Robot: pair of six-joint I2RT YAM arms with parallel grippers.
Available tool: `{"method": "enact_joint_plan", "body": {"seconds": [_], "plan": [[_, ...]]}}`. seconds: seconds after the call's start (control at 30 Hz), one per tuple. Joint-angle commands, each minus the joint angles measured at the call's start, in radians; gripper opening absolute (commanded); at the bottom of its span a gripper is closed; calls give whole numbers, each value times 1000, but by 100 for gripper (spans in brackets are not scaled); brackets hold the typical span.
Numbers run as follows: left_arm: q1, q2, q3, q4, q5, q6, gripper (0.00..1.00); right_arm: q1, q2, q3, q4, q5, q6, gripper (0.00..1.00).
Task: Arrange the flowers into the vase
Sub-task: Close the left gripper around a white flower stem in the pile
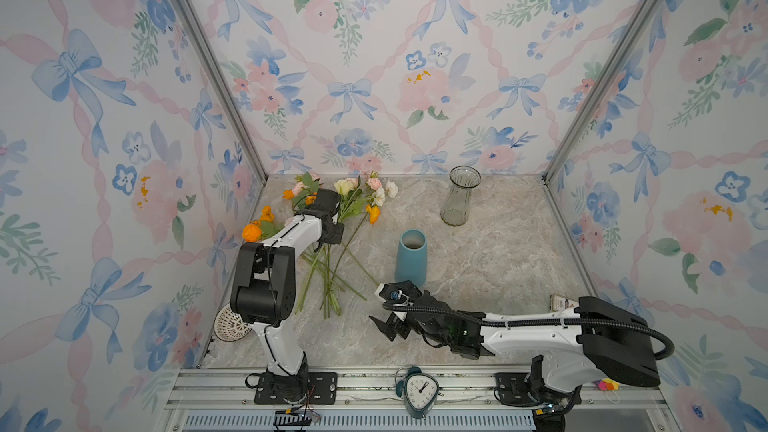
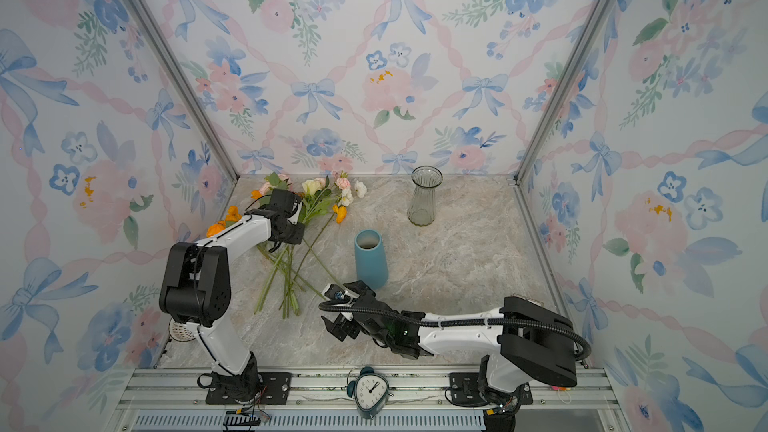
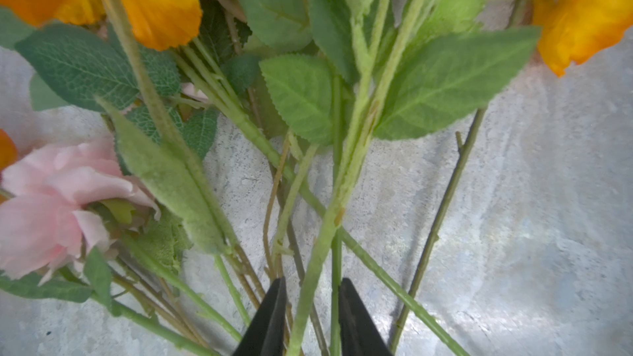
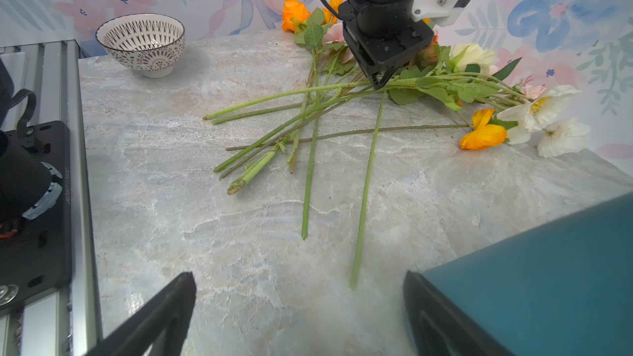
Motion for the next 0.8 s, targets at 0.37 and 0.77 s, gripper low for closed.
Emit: {"method": "enact_joint_plan", "body": {"seconds": [0.37,0.77], "plan": [[2,22,7,-4,-26,6,24,-39,18,28,-7,-40,25,97],[17,7,5,-7,86,4,23,-44,27,36,-20,-50,14,97]]}}
